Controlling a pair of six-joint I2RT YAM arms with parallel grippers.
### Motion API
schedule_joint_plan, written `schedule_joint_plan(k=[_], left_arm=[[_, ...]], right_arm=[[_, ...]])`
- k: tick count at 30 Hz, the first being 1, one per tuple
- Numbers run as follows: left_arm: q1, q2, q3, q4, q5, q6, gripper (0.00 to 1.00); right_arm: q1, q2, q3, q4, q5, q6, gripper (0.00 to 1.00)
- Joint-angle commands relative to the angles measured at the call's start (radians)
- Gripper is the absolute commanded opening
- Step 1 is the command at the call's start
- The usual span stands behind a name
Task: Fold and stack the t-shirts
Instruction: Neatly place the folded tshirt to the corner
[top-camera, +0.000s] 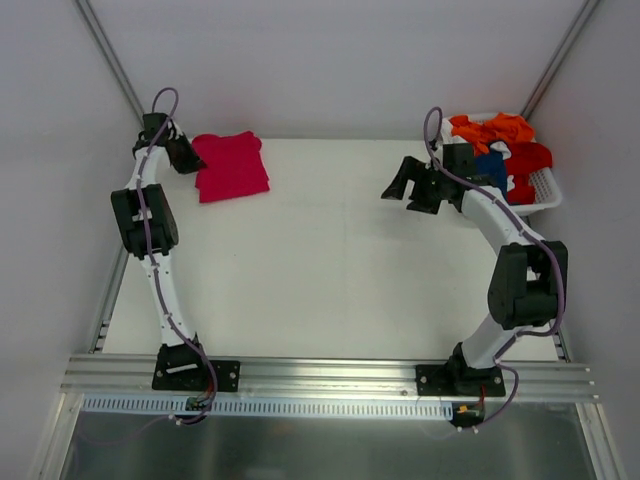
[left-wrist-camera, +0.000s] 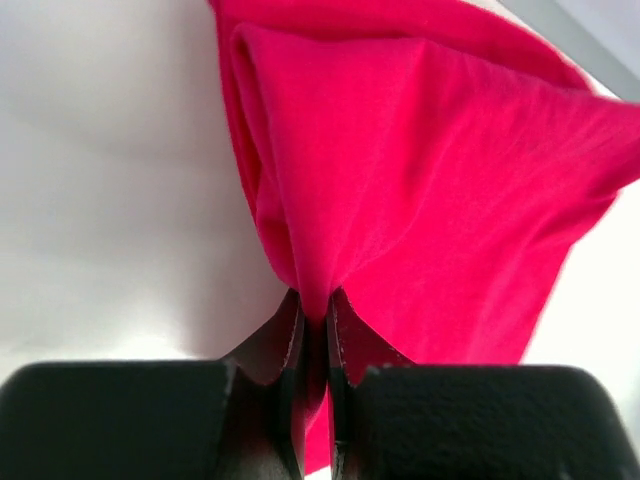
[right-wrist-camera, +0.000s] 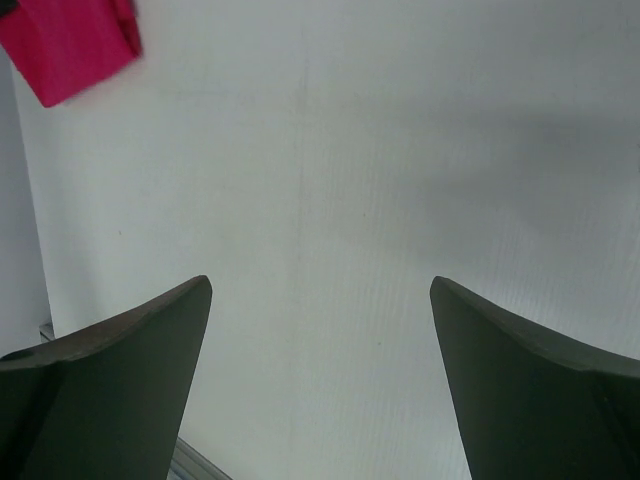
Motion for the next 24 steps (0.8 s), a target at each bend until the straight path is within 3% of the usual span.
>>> schedule_joint_plan(k=[1, 6, 14, 18, 21, 23, 24], left_arm=[[0.064, 0.077, 0.178, -0.144, -0.080, 0.145, 0.00], [0.171, 0.206, 0.410, -0.156, -0.043, 0.112, 0.00], [0.240, 0.229, 0.486, -0.156, -0.148, 0.274, 0.00], [0.243, 0.240, 0.501, -0.122, -0.129, 0.326, 0.03], [0.246, 0.241, 0.501, -0.113, -0.145, 0.336, 0.34], [0.249, 0.211, 0.490, -0.115, -0.125, 0.331, 0.72], [0.249, 0.192, 0.471, -0.116, -0.128, 0.328, 0.73]], right_arm=[[0.001, 0.015, -0.015, -0.041, 0.011, -0.019, 0.96], [0.002, 0.042, -0.019, -0.043, 0.034, 0.008, 0.96], [0.036, 0.100, -0.007, -0.057, 0.051, 0.040, 0.96], [0.081, 0.134, 0.020, -0.064, 0.048, 0.044, 0.96], [0.099, 0.142, 0.040, -0.078, 0.045, 0.031, 0.96], [0.105, 0.134, 0.047, -0.083, 0.038, 0.022, 0.97], [0.108, 0.128, 0.045, -0.083, 0.037, 0.019, 0.97]])
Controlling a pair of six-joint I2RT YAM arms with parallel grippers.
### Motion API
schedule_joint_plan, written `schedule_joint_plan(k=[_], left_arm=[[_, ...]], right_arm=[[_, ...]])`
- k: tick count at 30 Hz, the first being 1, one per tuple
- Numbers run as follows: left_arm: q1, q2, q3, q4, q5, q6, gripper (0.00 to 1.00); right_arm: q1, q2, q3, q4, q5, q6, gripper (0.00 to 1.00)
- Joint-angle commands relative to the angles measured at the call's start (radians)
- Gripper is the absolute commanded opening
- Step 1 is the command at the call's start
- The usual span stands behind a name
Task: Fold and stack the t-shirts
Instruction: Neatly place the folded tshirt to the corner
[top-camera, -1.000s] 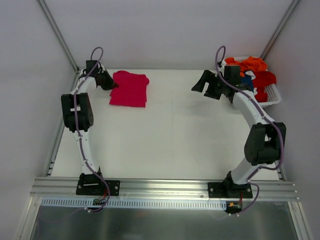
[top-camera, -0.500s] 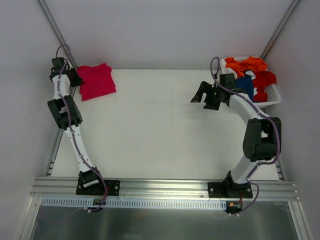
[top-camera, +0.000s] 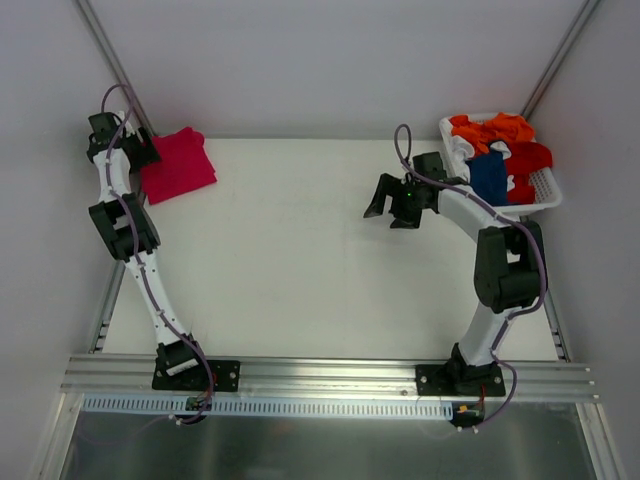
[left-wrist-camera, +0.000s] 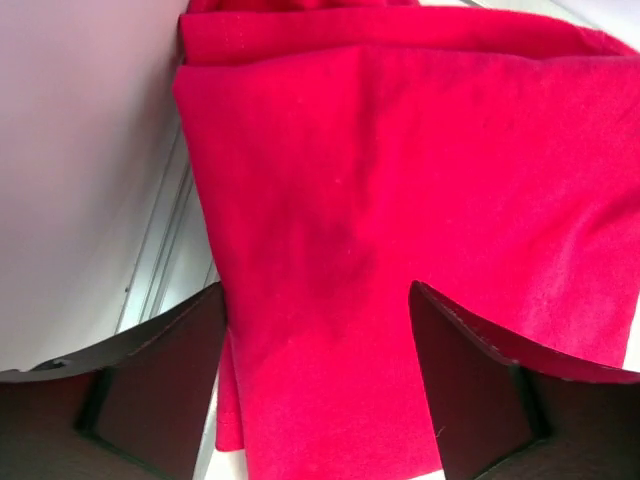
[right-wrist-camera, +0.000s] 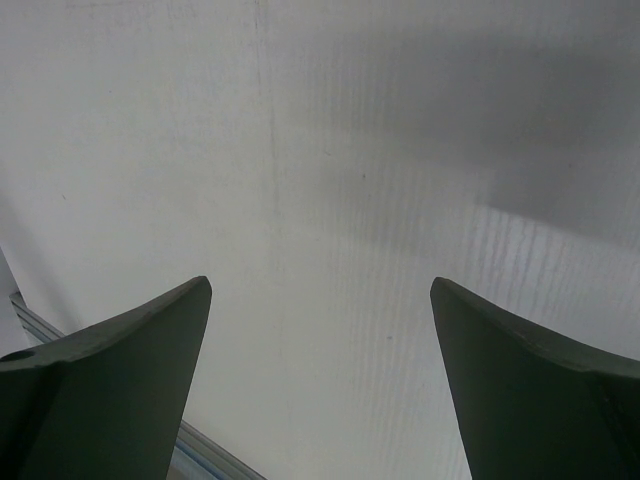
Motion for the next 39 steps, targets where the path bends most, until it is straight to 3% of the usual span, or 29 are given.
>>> schedule_joint_plan(k=[1, 7, 12, 15, 18, 20, 26, 31, 33, 36, 39], left_arm=[[0.007, -0.072, 0.012, 0.028, -0.021, 0.021, 0.74], [-0.019, -0.371, -0.146, 0.015, -0.086, 0.001, 0.82], [-0.146, -0.456, -0.337, 0.028, -0.121, -0.039, 0.83], [-0.221, -0.419, -0.405, 0.049, -0.210, -0.100, 0.83], [-0.276, -0.356, -0.370, 0.051, -0.258, -0.153, 0.81], [-0.315, -0.338, -0.345, 0.051, -0.399, -0.130, 0.81], [-0.398, -0.230, -0.218, 0.049, -0.558, -0.015, 0.81], [-0.439, -0.096, -0.119, 0.054, -0.777, 0.279, 0.80], [-0.439, -0.063, -0.123, 0.064, -0.798, 0.327, 0.78], [-0.441, -0.060, -0.132, 0.075, -0.765, 0.321, 0.66], [-0.441, -0.091, -0.173, 0.074, -0.665, 0.327, 0.63]], right_arm=[[0.008, -0.030, 0.051, -0.021, -0.007, -0.009, 0.97], [0.005, -0.097, 0.057, -0.015, -0.030, -0.052, 0.98], [0.005, -0.123, 0.033, 0.011, -0.073, -0.073, 0.99], [0.006, -0.123, 0.008, 0.043, -0.089, -0.079, 0.98], [0.006, -0.110, 0.001, 0.054, -0.113, -0.086, 0.98], [0.005, -0.113, -0.007, 0.074, -0.122, -0.079, 0.98], [0.003, -0.129, -0.012, 0.086, -0.113, -0.073, 0.98], [0.005, -0.110, 0.013, 0.065, -0.109, -0.070, 0.99], [0.003, -0.088, 0.033, 0.057, -0.112, -0.069, 0.99], [0.006, -0.059, 0.066, 0.028, -0.116, -0.063, 0.99], [0.003, -0.056, 0.073, 0.028, -0.104, -0.063, 0.99]])
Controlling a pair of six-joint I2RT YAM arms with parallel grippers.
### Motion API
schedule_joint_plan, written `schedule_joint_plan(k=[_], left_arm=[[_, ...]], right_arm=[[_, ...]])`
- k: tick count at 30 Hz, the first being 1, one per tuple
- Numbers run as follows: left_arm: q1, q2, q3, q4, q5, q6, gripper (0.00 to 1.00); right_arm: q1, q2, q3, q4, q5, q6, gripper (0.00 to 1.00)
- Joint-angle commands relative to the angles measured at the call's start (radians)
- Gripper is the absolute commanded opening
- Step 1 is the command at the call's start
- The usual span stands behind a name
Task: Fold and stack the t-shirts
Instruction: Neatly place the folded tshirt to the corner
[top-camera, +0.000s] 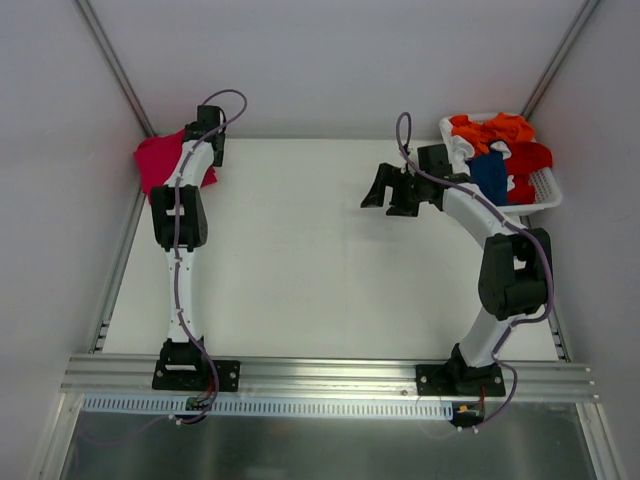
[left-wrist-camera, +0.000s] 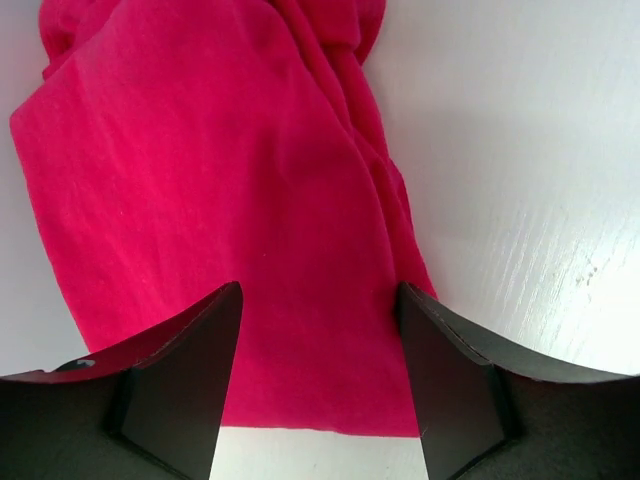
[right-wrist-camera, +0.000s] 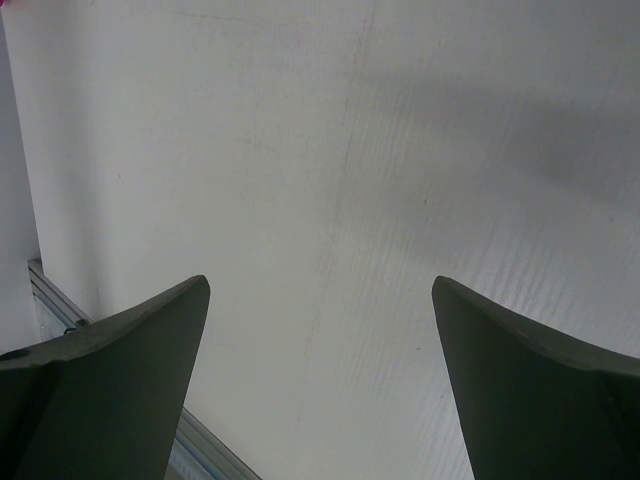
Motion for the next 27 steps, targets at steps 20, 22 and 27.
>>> schedule_joint_plan(k=[20, 22, 27], left_arm=[[0.007, -0.199, -0.294, 0.005, 0.285, 0.196, 0.00], [0.008, -0.237, -0.331, 0.007, 0.299, 0.233, 0.00], [0.024, -0.283, -0.403, 0.019, 0.316, 0.264, 0.00]], right_arm=[[-0.001, -0.049, 0.003, -0.012, 0.003, 0.000, 0.99], [0.001, -0.055, -0.008, 0.000, 0.000, 0.004, 0.99], [-0.001, -0.069, -0.023, 0.009, -0.011, 0.006, 0.99]])
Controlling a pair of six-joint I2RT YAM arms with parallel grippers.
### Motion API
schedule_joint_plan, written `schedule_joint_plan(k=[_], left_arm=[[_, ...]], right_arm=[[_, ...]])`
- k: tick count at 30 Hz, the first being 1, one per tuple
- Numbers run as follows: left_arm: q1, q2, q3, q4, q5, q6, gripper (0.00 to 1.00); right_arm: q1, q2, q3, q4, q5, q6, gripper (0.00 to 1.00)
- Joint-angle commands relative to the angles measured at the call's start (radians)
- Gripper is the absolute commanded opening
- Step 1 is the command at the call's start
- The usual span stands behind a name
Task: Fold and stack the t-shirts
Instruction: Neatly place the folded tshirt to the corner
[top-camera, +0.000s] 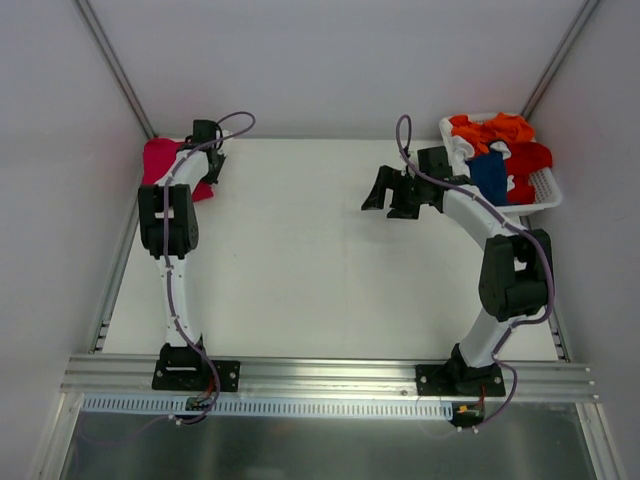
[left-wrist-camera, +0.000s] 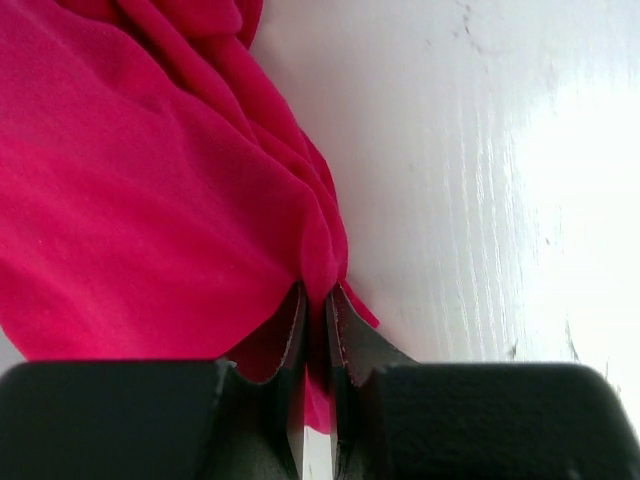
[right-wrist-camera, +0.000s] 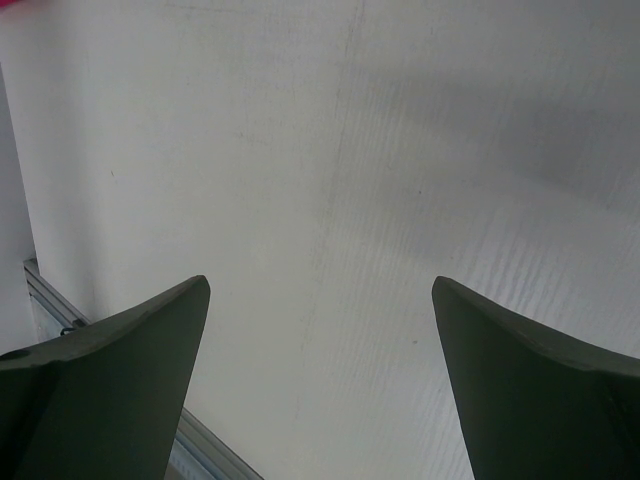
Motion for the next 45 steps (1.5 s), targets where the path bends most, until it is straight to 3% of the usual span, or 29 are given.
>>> schedule_joint_plan(k=[1, 4, 7, 11, 15, 19, 24, 29, 32, 36, 41, 45], left_arm=[[0.016, -0.103, -0.038, -0.032, 0.071, 0.060, 0.00], [0.022, -0.154, -0.069, -0.025, 0.091, 0.052, 0.01], [0.028, -0.208, -0.069, -0.021, 0.109, 0.020, 0.58], [0.023, -0.289, -0.040, -0.018, 0.045, -0.127, 0.76], [0.037, -0.435, -0.127, -0.001, -0.082, -0.473, 0.80], [0.092, -0.469, -0.190, 0.005, -0.066, -0.632, 0.79], [0.089, -0.535, -0.248, 0.005, 0.009, -0.633, 0.78], [0.053, -0.712, -0.398, 0.010, 0.244, -0.594, 0.78], [0.034, -0.841, -0.472, 0.011, 0.376, -0.600, 0.99], [0.031, -0.984, -0.564, 0.016, 0.584, -0.646, 0.99], [0.032, -1.131, -0.738, 0.036, 0.577, -0.735, 0.99], [0.031, -1.185, -0.801, 0.039, 0.574, -0.768, 0.99]], right_arm=[[0.002, -0.065, -0.011, 0.015, -0.019, 0.006, 0.99], [0.004, -0.073, -0.022, 0.027, -0.026, 0.005, 0.99], [0.004, -0.071, -0.004, 0.030, -0.046, -0.006, 1.00], [0.005, -0.082, 0.055, -0.005, -0.040, -0.044, 0.99], [0.004, -0.105, 0.084, 0.018, -0.052, -0.055, 0.99], [0.008, -0.101, 0.088, 0.076, -0.100, -0.009, 0.99], [0.010, -0.111, 0.090, 0.089, -0.080, -0.003, 0.99], [0.008, -0.183, 0.085, 0.037, 0.041, -0.021, 0.99], [0.005, -0.240, 0.117, -0.048, 0.200, -0.052, 1.00], [0.005, -0.301, 0.159, -0.125, 0.377, -0.140, 0.99], [0.005, -0.404, 0.089, -0.076, 0.529, -0.142, 0.99], [0.007, -0.473, -0.011, 0.015, 0.522, -0.133, 0.99]])
